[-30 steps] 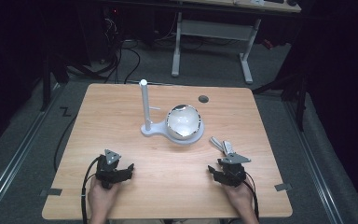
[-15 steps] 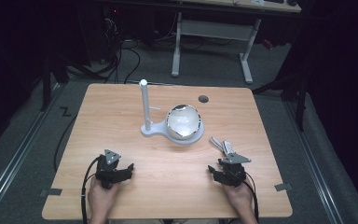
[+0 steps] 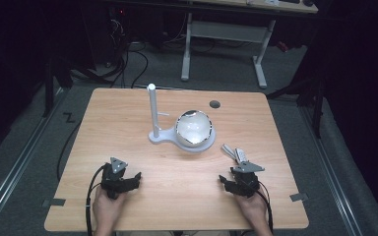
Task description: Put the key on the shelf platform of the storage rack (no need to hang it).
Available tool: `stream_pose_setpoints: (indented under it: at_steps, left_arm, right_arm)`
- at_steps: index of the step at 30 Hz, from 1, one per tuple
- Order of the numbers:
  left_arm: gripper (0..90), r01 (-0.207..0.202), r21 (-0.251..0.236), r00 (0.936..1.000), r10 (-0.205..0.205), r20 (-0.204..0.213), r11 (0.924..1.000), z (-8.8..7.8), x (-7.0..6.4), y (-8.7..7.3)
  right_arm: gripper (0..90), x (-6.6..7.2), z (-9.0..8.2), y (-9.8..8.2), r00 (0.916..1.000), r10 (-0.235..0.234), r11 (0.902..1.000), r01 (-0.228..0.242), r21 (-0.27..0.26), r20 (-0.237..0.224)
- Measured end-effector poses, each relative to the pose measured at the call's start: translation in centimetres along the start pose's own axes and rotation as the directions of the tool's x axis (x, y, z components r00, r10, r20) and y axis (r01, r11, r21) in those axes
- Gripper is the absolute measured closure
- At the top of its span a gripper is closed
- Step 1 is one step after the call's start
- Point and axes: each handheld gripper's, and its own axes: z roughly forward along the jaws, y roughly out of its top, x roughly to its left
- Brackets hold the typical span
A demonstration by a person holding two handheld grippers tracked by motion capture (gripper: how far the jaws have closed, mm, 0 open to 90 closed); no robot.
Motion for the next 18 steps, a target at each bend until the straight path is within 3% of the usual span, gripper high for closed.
stream_pose_setpoints:
  at_steps: [18]
  left_arm:
    - [21.5, 0.002, 0.0, 1.0, -0.002, 0.0, 1.0, 0.0, 0.03, 0.01]
  right_arm:
    - [36.1, 0.11, 0.03, 0.03, 0.9999, -0.007, 0.9999, 0.007, 0.008, -0.012]
